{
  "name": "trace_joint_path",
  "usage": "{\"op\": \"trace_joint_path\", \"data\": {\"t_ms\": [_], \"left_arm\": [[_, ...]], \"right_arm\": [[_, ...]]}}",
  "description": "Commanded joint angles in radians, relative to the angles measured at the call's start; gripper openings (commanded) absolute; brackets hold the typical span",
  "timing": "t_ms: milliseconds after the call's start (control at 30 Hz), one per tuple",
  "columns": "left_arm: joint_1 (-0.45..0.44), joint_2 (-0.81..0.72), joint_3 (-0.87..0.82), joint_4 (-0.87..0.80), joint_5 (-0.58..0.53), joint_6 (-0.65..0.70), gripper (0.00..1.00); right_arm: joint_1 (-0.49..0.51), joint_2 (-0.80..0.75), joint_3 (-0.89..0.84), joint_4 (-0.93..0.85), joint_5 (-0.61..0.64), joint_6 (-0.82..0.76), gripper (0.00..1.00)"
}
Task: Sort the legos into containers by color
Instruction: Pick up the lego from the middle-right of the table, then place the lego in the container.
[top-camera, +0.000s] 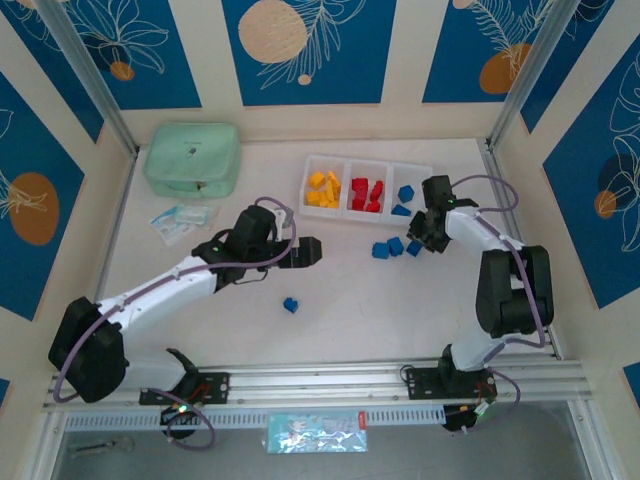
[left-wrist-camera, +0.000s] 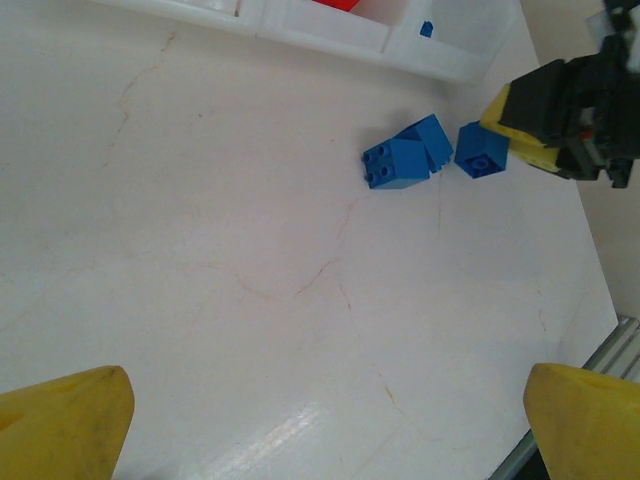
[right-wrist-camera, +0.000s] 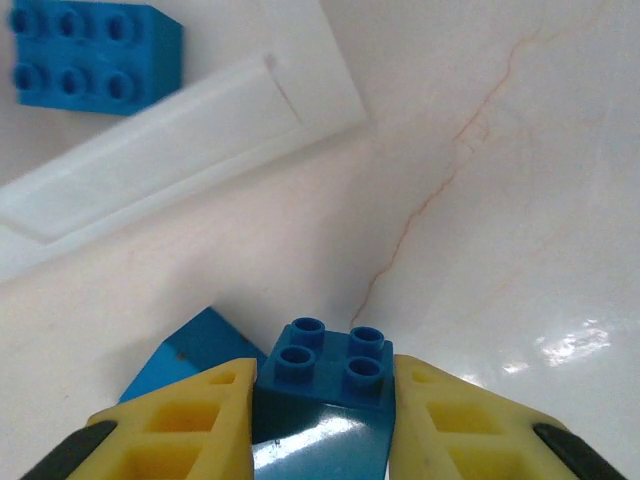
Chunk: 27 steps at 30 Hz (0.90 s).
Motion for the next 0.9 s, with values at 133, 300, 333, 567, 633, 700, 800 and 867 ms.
{"op": "trace_joint_path", "data": {"t_ms": [133, 300, 333, 567, 633, 700, 800, 867], "left_arm": [[-0.009, 0.058, 0.098, 0.020, 0.007, 0.010, 1.00], [-0.009, 0.103, 0.143, 0.041, 0.002, 0.010, 1.00], [-0.008, 0.110, 0.150, 0.041, -0.002, 0.011, 1.00], [-0.008, 0.131, 0.181, 0.031, -0.025, 0.021, 1.00], [-0.008, 0.130, 0.185, 0.025, -0.024, 0.022, 1.00], [-0.008, 0.127, 0.183, 0.018, -0.023, 0.022, 1.00], [-0.008, 0.115, 0.175, 0.012, -0.024, 0.021, 1.00], [-0.008, 0.101, 0.164, 0.007, -0.024, 0.021, 1.00]], "right_arm": [[-0.033, 0.036, 0.198, -0.055, 0.021, -0.072, 0.31], [-0.028, 0.182, 0.377, -0.056, 0.083, -0.130, 0.32], [-0.028, 0.215, 0.416, -0.062, 0.088, -0.138, 0.32], [-0.010, 0.382, 0.608, -0.074, 0.129, -0.221, 0.48], [0.000, 0.386, 0.622, -0.083, 0.138, -0.237, 0.56], [0.012, 0.363, 0.599, -0.072, 0.138, -0.241, 0.59], [0.038, 0.302, 0.541, -0.064, 0.132, -0.240, 0.62], [0.059, 0.250, 0.486, -0.070, 0.125, -0.227, 0.64]]}}
